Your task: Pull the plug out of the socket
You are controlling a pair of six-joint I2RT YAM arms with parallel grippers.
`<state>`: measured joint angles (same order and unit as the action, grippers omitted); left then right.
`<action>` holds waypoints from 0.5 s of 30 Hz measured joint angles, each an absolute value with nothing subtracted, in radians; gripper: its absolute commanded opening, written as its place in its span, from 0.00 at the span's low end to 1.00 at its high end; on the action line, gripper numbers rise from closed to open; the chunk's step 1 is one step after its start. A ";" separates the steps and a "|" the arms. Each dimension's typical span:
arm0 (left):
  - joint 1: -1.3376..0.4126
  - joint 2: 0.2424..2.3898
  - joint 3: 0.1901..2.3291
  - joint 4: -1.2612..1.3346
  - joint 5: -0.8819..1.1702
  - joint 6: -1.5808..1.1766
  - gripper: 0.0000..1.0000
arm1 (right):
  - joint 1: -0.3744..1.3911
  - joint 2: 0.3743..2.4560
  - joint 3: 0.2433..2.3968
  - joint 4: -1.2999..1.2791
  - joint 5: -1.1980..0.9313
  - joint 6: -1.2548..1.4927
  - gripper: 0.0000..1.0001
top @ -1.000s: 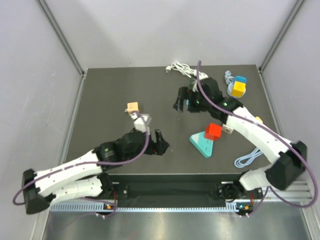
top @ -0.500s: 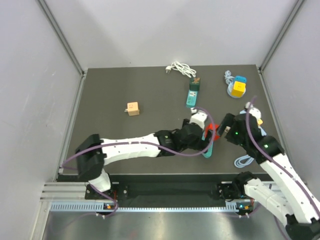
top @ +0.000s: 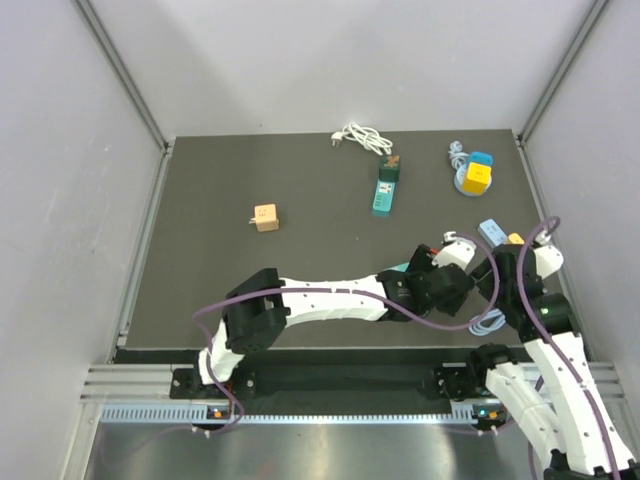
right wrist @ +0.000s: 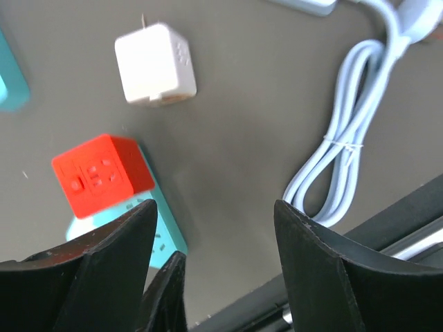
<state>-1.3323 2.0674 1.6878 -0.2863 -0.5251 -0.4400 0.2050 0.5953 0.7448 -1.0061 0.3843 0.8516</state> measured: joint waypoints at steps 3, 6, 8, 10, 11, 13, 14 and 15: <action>-1.342 2.087 1.706 -0.290 -0.546 -0.421 0.94 | 0.186 0.551 0.745 -1.016 0.420 0.877 0.68; -1.346 2.088 1.707 -0.288 -0.570 -0.408 0.96 | 0.184 0.537 0.745 -1.026 0.438 0.888 0.68; -1.345 2.088 1.707 -0.287 -0.586 -0.396 0.96 | 0.179 0.540 0.739 -1.025 0.441 0.894 0.67; -1.343 2.089 1.707 -0.286 -0.596 -0.388 0.94 | 0.171 0.544 0.728 -1.022 0.438 0.894 0.66; -1.341 2.090 1.706 -0.284 -0.596 -0.385 0.94 | 0.166 0.549 0.723 -1.021 0.432 0.894 0.66; -1.333 2.091 1.700 -0.271 -0.590 -0.382 0.93 | 0.147 0.566 0.713 -1.011 0.417 0.889 0.66; -1.328 2.091 1.695 -0.266 -0.587 -0.381 0.93 | 0.138 0.575 0.712 -1.009 0.409 0.885 0.66; -1.321 2.091 1.690 -0.261 -0.581 -0.381 0.93 | 0.123 0.590 0.711 -1.002 0.398 0.875 0.66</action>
